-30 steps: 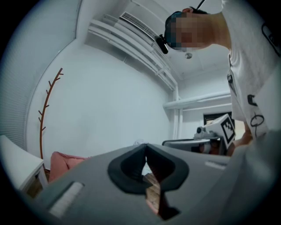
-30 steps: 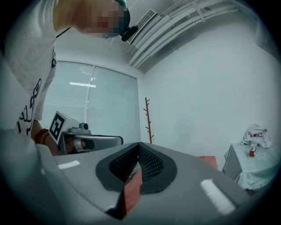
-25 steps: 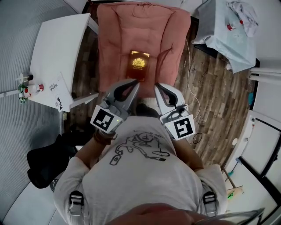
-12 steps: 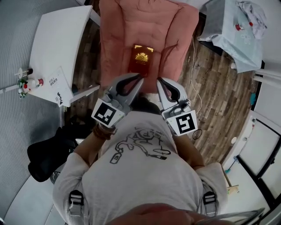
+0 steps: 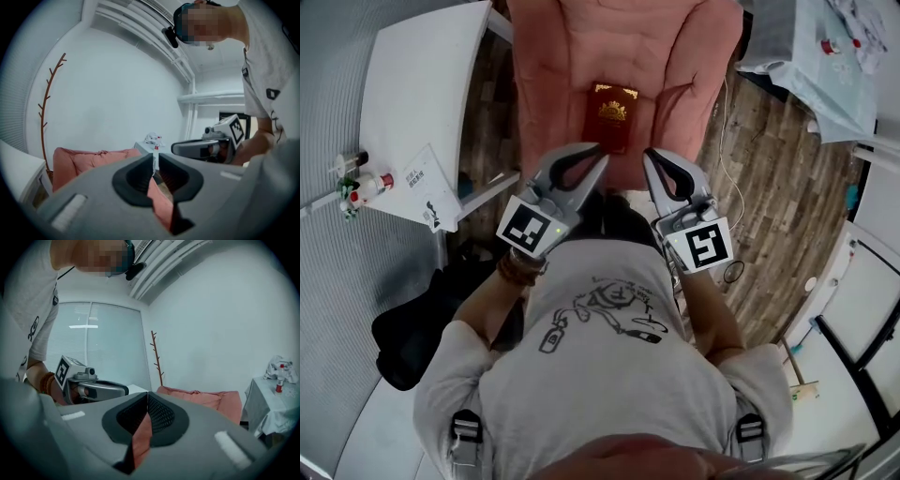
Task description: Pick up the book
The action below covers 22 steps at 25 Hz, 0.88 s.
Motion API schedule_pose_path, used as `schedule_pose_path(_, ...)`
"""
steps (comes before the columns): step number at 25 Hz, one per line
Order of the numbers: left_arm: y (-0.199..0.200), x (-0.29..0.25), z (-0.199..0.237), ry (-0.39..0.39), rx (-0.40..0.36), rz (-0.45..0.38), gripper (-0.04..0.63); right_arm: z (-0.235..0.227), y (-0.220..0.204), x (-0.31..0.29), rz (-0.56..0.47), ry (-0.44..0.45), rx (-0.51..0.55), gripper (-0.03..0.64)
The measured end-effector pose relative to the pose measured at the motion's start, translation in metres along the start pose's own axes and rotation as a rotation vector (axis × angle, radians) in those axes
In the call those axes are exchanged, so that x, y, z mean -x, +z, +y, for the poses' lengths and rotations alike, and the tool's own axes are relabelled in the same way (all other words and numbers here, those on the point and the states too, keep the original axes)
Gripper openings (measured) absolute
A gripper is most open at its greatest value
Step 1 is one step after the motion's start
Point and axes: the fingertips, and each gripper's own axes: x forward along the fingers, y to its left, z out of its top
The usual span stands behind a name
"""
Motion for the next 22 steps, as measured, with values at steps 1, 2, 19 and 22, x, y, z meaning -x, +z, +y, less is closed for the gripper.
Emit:
schedule_pose_path(1,-0.007,-0.003,0.006,-0.006,0.002,0.010,0.041,-0.004,-0.006,-0.005,0.005,-0.002,-0.001,0.009)
schedule_pose_path(2,-0.014,-0.006,0.011,-0.011,0.002,0.017,0.044,-0.008,-0.014,-0.009,0.013,-0.004,-0.001,0.021)
schedule_pose_path(19,-0.190,-0.048,0.103,-0.003,0.082,0.172,0.156,-0.074,-0.199,-0.076,0.244,-0.044,-0.059,0.138)
schedule_pose_path(22,-0.227,-0.050,0.118,0.004,0.116,0.203,0.166,-0.082,-0.233,-0.084,0.275,-0.056,-0.081,0.159)
